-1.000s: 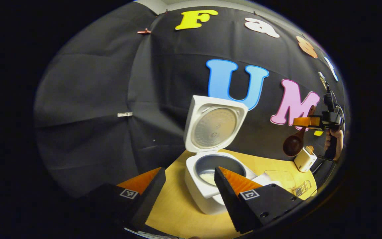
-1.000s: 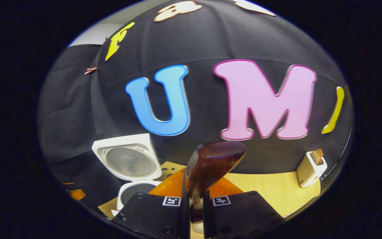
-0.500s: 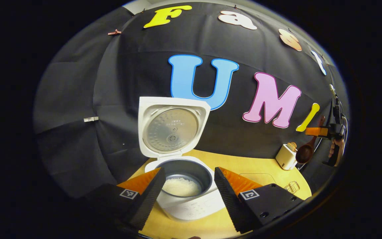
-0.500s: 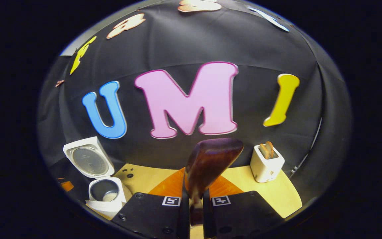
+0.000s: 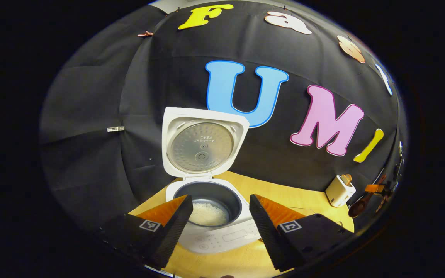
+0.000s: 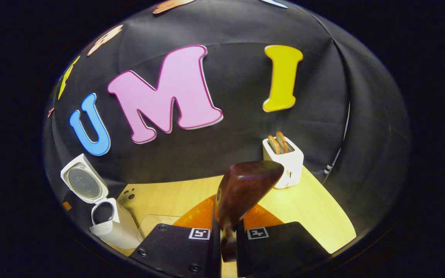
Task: Close the left gripper, press the button to open the rice cooker; take a wooden spoon from the chopstick holder with the right hand, scoop a spoonful of rice and pour it into the rice cooker, then put the wooden spoon back into the chopstick holder.
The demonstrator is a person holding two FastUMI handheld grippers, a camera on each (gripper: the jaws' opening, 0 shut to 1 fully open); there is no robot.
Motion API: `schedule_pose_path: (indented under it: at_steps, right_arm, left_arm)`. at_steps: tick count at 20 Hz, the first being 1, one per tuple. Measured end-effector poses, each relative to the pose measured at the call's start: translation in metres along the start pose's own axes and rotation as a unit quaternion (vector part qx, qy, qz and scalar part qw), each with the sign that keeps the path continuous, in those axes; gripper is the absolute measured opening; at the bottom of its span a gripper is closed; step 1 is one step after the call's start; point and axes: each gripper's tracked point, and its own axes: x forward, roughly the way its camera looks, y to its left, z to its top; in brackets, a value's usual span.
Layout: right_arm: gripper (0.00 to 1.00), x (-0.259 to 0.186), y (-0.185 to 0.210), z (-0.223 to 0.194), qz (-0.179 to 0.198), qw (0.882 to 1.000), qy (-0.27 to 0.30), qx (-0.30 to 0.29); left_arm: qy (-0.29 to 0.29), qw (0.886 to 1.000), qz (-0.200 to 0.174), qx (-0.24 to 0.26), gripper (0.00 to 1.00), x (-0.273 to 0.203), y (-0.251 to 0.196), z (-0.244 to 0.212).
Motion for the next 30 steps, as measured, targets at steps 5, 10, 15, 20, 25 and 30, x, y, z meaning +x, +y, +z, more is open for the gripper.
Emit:
schedule_pose_path:
  at_steps: [5,10,15,20,25,30]
  right_arm:
    - [0.19,0.014,-0.034,-0.054,-0.003,0.998,0.049,0.03]
    - [0.19,0.032,-0.05,-0.086,0.007,0.996,0.073,0.044]
    - [0.19,0.049,-0.055,-0.115,-0.005,0.994,0.094,0.06]
    - [0.19,0.055,-0.057,-0.129,-0.031,0.992,0.11,0.059]
    - [0.24,0.047,-0.058,-0.141,-0.045,0.99,0.117,0.07]
    - [0.7,0.035,-0.057,-0.128,-0.057,0.988,0.109,0.088]
  left_arm:
    - [-0.015,0.999,0.052,0.002,0.95,-0.009,0.005,0.01]
    - [-0.048,0.993,0.107,-0.002,0.95,-0.027,0.019,0.038]
    - [-0.046,0.992,0.115,-0.009,0.95,-0.033,0.024,0.034]
    - [-0.042,0.995,0.095,0.013,0.95,-0.016,0.018,0.041]
    - [-0.036,0.997,0.067,0.015,0.95,-0.005,0.014,0.044]
    - [-0.045,0.998,0.042,0.029,0.95,0.01,0.009,0.057]
